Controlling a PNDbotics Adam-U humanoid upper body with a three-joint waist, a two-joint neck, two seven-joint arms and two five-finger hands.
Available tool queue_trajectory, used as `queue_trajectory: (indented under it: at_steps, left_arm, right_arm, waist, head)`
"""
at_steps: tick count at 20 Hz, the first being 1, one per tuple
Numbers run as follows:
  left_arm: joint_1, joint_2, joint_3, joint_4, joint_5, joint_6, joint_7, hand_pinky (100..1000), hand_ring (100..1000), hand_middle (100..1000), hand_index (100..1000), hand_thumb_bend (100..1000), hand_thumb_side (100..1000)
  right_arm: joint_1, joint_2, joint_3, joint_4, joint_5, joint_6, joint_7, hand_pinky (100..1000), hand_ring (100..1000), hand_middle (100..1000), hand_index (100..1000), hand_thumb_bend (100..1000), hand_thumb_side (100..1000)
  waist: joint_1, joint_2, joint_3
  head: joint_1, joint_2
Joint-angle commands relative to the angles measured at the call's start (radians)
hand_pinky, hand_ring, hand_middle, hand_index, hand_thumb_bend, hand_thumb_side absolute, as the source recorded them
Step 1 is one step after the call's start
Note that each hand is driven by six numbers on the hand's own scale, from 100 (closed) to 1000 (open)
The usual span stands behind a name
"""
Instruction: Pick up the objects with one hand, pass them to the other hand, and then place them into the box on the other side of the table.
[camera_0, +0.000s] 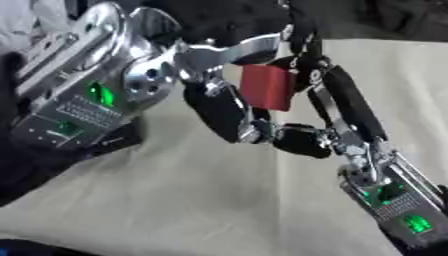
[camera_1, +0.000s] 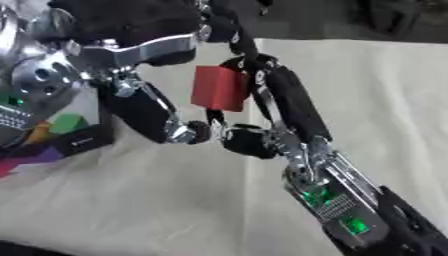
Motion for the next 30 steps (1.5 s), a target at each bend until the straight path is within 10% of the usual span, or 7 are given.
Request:
queue_trajectory:
  at_steps: [1,30]
  left_arm:
    - [0.005,0.030,0.011,-0.006,-0.009,0.009,0.017,811,815,723,854,419,116]
    - [0.058,0.038,-0.033,0.039,-0.026,0.114,0.065,814,854,789,869,398,159]
  right_arm:
    - [-0.010,0.000,-0.006,-0.012,0.014,0.003,-0.011,597,505,519,563,100,100]
    - [-0.030,0.018,0.046,0.019,0.107,0.071,-0.048,568,500,517,561,100,100]
  waist:
    - [0.002,-0.025,0.003]
    - [-0.002,-0.018,0.018]
  head:
    - [-0.004,0.006]
    - [-0.021,0.001]
